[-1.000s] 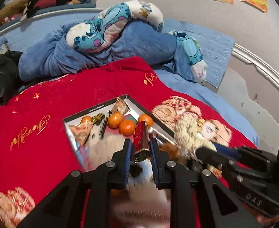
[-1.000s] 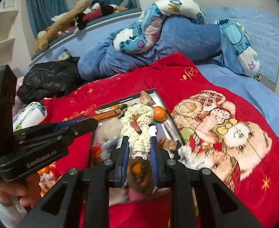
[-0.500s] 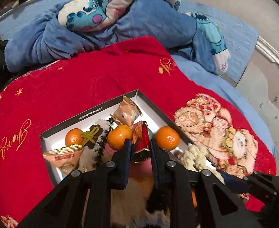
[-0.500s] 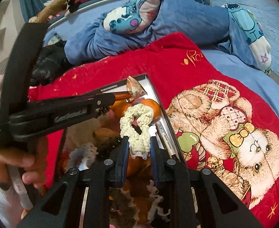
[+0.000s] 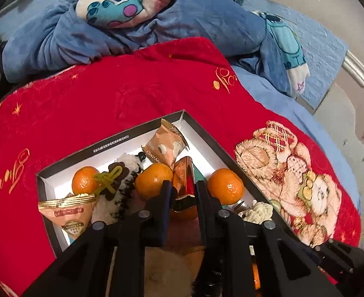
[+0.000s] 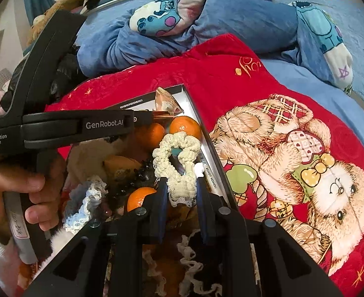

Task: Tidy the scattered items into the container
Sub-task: 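Open the left gripper to drop the bar while the right drops the scrunchie into the box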

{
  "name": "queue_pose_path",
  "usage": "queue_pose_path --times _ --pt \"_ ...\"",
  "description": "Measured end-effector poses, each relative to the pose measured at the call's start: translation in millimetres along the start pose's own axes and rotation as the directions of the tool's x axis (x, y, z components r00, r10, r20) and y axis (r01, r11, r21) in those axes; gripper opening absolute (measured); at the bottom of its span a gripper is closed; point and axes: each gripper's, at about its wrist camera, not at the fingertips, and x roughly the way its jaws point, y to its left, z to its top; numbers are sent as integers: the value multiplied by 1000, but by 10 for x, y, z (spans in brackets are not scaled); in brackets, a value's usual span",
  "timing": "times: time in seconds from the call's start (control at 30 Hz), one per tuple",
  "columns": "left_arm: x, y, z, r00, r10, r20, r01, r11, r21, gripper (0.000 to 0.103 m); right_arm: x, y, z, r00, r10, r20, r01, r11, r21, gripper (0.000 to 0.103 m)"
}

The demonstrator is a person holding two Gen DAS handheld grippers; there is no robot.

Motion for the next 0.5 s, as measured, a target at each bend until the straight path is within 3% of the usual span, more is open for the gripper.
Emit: queue_pose_path --times 0.13,0.23,0.27,0.3,0.37,0.47,0.5 --pt "28 27 2 999 33 -6 -33 999 -22 29 6 -2 -12 1000 12 13 -12 1000 3 24" --pt "42 3 -9 997 81 -16 -81 997 16 62 10 -5 -20 1000 14 21 -15 1000 11 30" --pt "34 7 -18 996 87 -9 -86 996 22 63 6 -9 -24 1000 12 29 -13 1000 16 31" --pt "23 16 -24 996 94 -6 -94 995 23 65 -3 -22 -30 999 21 39 -22 999 28 37" --pt "0 65 -24 997 78 -11 -78 997 -5 83 -35 -38 -37 997 34 62 -37 998 41 50" --pt "-115 144 4 996 76 34 -75 996 -53 89 -122 -1 -39 994 33 100 -35 999 16 68" --pt "-167 173 22 996 79 49 -76 995 -67 92 -166 14 -32 993 39 115 -40 999 10 81"
